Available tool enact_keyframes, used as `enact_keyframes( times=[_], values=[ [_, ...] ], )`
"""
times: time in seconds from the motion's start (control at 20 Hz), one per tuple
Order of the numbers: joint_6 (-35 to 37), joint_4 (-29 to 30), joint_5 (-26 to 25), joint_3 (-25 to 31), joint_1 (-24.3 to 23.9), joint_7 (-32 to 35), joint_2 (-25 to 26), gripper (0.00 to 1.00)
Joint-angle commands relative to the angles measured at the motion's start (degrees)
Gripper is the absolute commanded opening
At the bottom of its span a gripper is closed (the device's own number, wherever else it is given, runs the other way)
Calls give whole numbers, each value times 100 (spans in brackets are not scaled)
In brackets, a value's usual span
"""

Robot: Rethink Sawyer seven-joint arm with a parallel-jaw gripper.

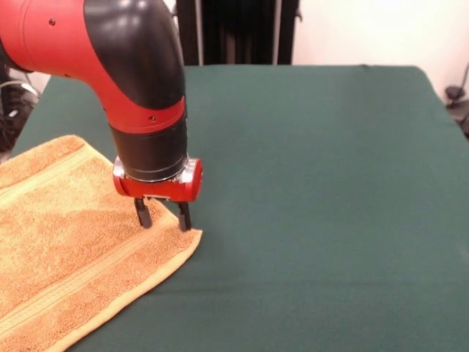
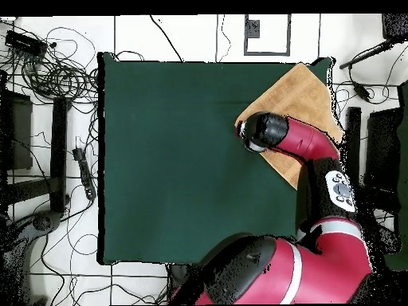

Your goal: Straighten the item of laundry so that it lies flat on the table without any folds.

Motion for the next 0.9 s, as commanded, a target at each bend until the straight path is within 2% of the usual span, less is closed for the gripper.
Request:
enact_keyframes(
  times=[0.05,0.45,0.9],
  values=[
    [-785,-494,-294,573,151,95,1817,100],
    [-699,-678,-296,567,226,315,1906,100],
    [-510,-1175,-100,397,571,1017,2104,100]
  ],
)
